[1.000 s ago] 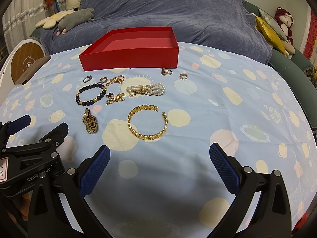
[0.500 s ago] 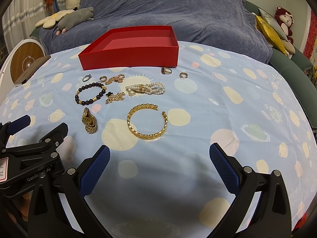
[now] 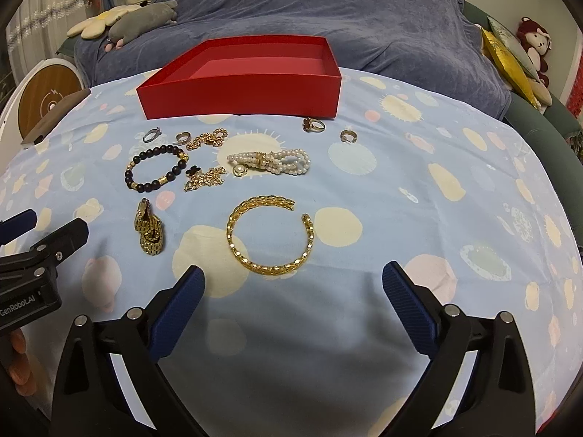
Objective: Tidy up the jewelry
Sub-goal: 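Grasp the gold twisted cuff bracelet with the right tool while the left tool grasps the gold watch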
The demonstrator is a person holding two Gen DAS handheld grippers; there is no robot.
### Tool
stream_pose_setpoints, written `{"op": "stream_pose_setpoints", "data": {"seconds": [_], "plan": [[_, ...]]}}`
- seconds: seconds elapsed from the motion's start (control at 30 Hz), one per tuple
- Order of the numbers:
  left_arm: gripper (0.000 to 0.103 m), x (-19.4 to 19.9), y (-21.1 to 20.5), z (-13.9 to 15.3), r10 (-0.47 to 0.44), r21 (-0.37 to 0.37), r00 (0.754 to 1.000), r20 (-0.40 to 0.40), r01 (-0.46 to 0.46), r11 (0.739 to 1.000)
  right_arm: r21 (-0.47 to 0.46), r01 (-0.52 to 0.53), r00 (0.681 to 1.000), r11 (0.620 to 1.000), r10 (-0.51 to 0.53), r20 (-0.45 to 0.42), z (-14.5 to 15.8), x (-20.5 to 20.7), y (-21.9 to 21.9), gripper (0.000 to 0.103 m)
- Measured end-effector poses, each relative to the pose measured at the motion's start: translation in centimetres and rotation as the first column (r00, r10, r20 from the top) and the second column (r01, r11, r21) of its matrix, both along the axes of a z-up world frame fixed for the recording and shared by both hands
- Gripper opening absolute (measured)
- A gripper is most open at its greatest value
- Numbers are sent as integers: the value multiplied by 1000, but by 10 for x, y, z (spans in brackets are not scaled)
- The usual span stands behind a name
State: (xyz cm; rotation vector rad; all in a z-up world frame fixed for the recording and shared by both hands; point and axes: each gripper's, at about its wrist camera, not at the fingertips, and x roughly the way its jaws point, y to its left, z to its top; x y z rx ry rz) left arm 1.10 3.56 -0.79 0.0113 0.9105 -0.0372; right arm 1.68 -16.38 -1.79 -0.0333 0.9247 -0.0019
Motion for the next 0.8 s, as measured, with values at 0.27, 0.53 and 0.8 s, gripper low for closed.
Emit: {"op": "stream_pose_setpoints", "data": {"seconds": [0.27,0.53,0.8], "plan": [[97,-1,-7,0,-45,-14,999,-2,45,999,41,-4,1000,999,4,-18,-9,15,2,73],[97,1,-27,-5,-95,-24,995,-13,95,995,68,-37,999,997,38,-14,-6,16,3,54],[97,7,-43,-5,-134,-26,991,7,134,991,92,-14,1000,996,14,-2,-1,9,-15,53]]}}
